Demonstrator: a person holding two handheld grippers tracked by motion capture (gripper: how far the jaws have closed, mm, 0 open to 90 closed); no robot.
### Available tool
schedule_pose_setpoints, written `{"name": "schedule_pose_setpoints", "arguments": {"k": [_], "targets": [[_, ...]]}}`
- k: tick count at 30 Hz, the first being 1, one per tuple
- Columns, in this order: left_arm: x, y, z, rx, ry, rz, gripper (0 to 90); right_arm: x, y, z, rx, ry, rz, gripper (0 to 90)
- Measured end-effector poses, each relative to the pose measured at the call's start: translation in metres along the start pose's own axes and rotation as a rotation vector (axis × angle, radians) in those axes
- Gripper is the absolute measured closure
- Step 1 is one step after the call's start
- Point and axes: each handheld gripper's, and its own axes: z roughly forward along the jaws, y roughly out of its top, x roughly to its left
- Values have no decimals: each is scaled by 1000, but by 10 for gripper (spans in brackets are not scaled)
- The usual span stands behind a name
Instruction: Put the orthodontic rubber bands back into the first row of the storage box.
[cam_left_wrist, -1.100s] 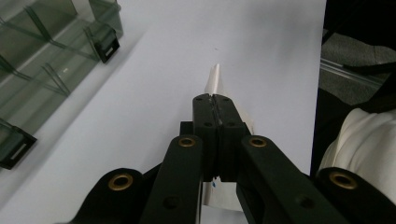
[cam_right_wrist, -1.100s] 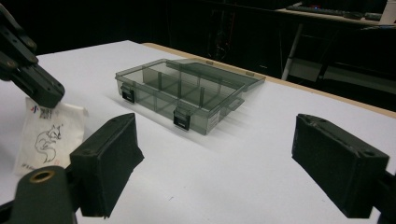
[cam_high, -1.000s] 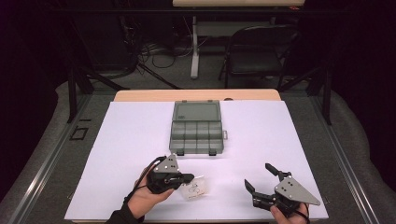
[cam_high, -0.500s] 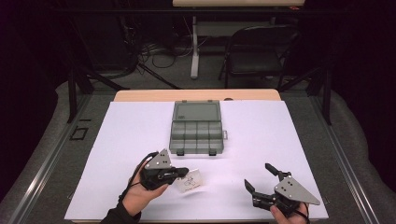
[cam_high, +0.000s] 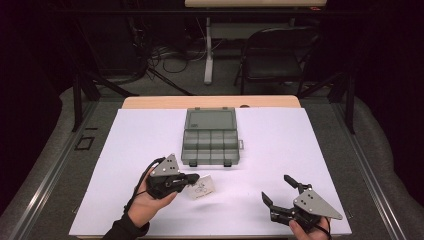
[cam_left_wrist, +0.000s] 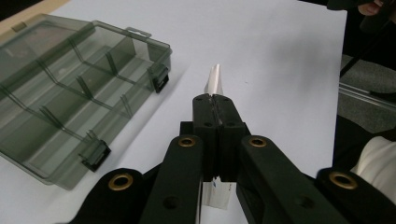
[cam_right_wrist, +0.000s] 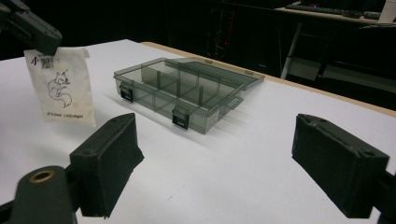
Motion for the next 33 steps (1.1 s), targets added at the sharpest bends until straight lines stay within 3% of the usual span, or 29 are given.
{"name": "schedule_pose_setpoints", "arguments": {"k": [8,18,33], "targets": [[13,19,-8,-16,22,5,897,0,0,0,2,1,-4,141],[38,43,-15,-23,46,-10,897,0,0,0,2,1,-5,141],[61,63,-4,-5,57,-34,897,0,0,0,3,0,-1,141]]}}
